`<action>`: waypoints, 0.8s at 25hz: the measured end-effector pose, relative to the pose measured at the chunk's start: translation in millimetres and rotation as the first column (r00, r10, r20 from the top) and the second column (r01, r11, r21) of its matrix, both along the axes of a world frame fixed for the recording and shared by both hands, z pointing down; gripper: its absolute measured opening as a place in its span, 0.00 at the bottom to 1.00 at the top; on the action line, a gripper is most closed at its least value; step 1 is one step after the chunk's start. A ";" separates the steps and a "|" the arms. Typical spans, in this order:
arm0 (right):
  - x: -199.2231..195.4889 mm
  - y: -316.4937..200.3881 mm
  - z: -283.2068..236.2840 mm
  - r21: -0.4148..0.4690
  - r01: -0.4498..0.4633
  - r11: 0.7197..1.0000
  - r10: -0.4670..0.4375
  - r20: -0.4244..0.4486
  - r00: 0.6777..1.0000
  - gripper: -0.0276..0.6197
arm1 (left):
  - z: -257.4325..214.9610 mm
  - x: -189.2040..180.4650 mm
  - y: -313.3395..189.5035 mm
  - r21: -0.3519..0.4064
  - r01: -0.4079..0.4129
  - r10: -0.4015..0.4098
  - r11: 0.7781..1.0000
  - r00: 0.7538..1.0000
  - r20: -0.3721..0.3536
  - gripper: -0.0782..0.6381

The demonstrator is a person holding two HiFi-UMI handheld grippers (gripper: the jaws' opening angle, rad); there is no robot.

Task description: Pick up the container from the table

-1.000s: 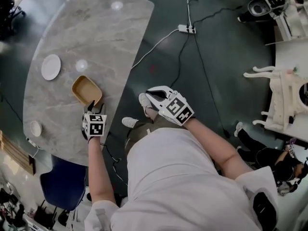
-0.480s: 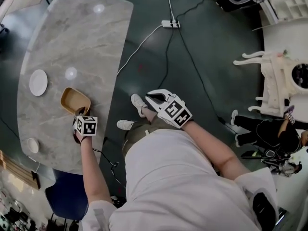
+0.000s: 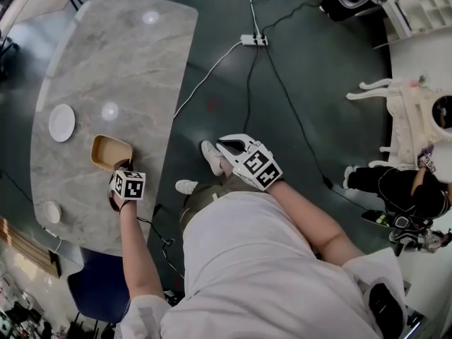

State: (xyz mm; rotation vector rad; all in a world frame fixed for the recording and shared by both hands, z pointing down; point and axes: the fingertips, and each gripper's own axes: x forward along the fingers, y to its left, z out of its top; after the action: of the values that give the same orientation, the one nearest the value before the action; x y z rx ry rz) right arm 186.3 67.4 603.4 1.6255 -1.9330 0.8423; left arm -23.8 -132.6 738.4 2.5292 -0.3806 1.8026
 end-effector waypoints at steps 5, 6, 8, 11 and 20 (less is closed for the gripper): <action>-8.3 -8.7 -3.9 0.012 0.065 0.998 -0.065 -0.033 0.997 0.06 | -21.8 -0.4 5.3 0.019 0.011 -0.010 1.000 0.999 -0.032 0.13; -9.0 -11.4 -5.5 0.016 0.081 0.997 -0.080 -0.039 0.996 0.06 | -28.3 1.2 5.9 0.025 0.014 -0.013 1.000 0.999 -0.043 0.13; -10.6 -18.3 -9.5 0.029 0.108 0.994 -0.106 -0.043 0.993 0.06 | -42.2 4.1 5.4 0.040 0.025 -0.023 0.999 0.998 -0.063 0.13; -16.6 -31.2 -15.4 0.052 0.138 0.989 -0.137 -0.034 0.990 0.06 | -64.5 5.6 1.8 0.060 0.045 -0.039 0.997 0.995 -0.093 0.13; -47.4 -79.6 -44.5 0.148 0.267 0.952 -0.268 -0.017 0.963 0.06 | -143.7 -5.1 -4.0 0.110 0.193 -0.163 0.975 0.959 -0.232 0.13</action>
State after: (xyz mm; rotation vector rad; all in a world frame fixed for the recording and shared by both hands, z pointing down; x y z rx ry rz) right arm 138.8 -12.2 558.9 1.3965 -2.2018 0.6044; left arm -28.9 -136.6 594.7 2.6452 -0.7151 1.4600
